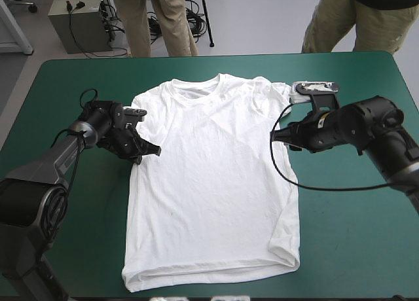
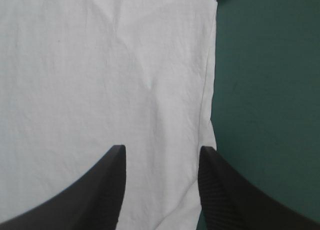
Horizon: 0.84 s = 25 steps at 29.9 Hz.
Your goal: Fold the cloth
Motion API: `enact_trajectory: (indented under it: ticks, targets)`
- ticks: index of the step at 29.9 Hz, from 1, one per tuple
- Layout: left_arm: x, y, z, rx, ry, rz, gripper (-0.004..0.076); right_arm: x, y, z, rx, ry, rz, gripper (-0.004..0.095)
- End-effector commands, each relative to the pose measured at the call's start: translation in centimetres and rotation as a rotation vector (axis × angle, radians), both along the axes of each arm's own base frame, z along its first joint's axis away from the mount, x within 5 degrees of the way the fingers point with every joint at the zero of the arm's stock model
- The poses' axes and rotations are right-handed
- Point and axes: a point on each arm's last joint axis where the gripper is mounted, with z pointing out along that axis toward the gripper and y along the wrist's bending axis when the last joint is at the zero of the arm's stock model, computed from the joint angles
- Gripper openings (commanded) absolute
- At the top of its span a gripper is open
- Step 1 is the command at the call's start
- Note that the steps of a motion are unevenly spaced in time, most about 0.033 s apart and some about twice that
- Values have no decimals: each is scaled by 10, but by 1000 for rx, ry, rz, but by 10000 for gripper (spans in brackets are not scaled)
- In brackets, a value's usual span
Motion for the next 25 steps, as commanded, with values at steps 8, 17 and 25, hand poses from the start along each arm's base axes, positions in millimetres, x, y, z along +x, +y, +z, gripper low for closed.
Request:
enact_trajectory:
  ticks: [8,17,25]
  targets:
    - [-2,-3,11,-31,-10,8,-9,80,-2,-8,-127,18,68,541]
    - [-2,-4,11,-45,-3,11,-9,130,12,-69,-146,135,69,540]
    - [-2,-4,11,-44,-2,11,-9,154,19,-109,-148,151,57,530]
